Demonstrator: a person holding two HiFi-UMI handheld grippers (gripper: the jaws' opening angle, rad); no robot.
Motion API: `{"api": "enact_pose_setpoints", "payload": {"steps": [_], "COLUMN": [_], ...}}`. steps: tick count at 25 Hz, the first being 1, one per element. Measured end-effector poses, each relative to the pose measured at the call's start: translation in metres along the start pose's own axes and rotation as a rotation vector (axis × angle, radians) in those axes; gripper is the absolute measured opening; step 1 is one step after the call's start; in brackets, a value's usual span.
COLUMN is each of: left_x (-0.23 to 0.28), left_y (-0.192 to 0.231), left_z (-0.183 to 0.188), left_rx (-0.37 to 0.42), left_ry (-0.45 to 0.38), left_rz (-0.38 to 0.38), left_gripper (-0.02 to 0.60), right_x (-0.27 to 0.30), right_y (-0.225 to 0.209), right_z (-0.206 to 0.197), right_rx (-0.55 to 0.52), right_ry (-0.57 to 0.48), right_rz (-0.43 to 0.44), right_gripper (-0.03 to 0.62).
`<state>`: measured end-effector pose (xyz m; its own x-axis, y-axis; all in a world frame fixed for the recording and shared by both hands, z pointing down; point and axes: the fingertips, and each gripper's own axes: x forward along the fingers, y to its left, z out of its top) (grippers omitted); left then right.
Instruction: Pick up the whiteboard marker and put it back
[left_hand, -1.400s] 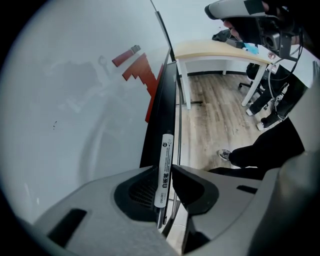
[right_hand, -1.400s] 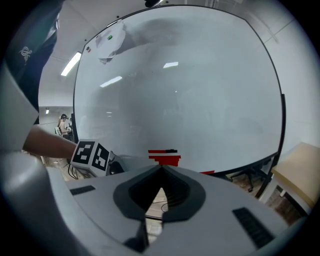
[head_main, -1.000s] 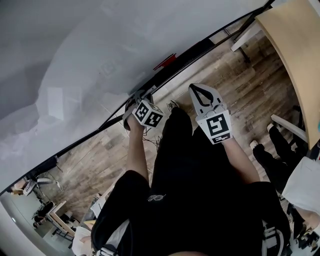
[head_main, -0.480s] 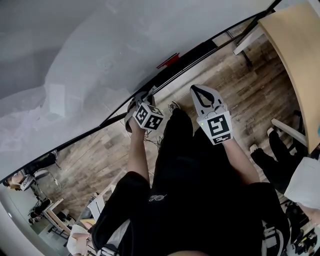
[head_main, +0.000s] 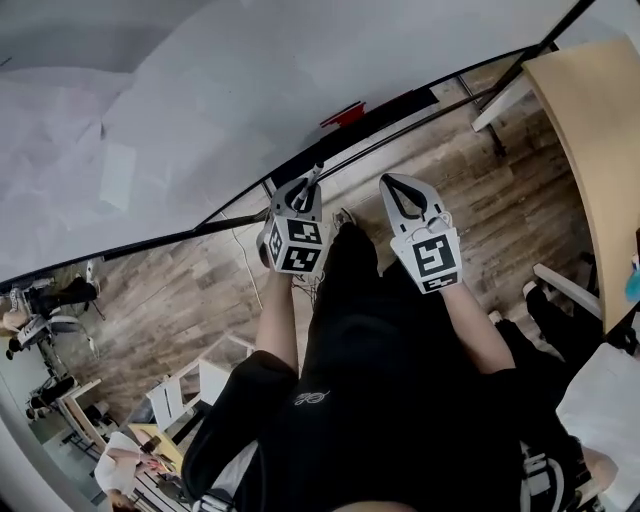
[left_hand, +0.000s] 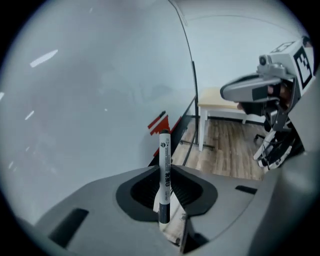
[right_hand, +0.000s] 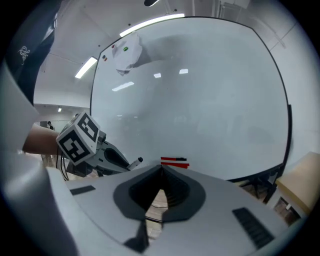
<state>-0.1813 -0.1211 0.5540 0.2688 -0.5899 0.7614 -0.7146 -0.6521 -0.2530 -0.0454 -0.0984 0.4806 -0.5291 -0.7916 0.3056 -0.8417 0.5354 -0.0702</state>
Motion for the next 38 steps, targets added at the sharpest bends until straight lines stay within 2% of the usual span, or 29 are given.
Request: {"api": "enact_pose_setpoints", "payload": {"steps": [9, 12, 20, 26, 31, 36, 38], "left_x": [-0.078, -0.104, -0.165, -0.207, -0.227, -0.238, -0.24], "left_y": [-0.024, -0.033, -0.025, -0.004, 0.007, 0.009, 0.006], "left_z": [0.02, 0.025, 0.021, 0.007, 0.0, -0.003, -0.006], "left_rx": [-0.331, -0.399, -0.445, -0.462, -0.419, -0.415, -0.401], "left_ry": [-0.278, -0.373, -0.517, -0.619, -0.668, -0.733, -0.735], "left_rz": [0.153, 0.175, 0.282, 0.299, 0.212, 0.113, 0.074], "left_gripper": [0.067, 0.067, 0.067, 0.067, 0.067, 0.067, 0.067], "right_x": [-0.033, -0.044, -0.051, -0.049, -0.049, -0.06, -0.068], "right_y": [0.014, 0.022, 0.067, 0.103, 0.135, 0.155, 0.159], "right_z": [0.014, 0.02, 0.042, 0.061, 0.079, 0.08, 0.077], "right_rx": [-0.039, -0.036, -0.052, -0.08, -0.06, -0.064, -0.056], "right_ry": [-0.071, -0.098, -0.158, -0.199, -0.251, -0.248, -0.238], "right_rz": [0.079, 0.076, 0.094, 0.03, -0.062, -0.159, -0.198], "right_gripper": [0.002, 0.002, 0.002, 0.002, 0.002, 0.002, 0.002]}}
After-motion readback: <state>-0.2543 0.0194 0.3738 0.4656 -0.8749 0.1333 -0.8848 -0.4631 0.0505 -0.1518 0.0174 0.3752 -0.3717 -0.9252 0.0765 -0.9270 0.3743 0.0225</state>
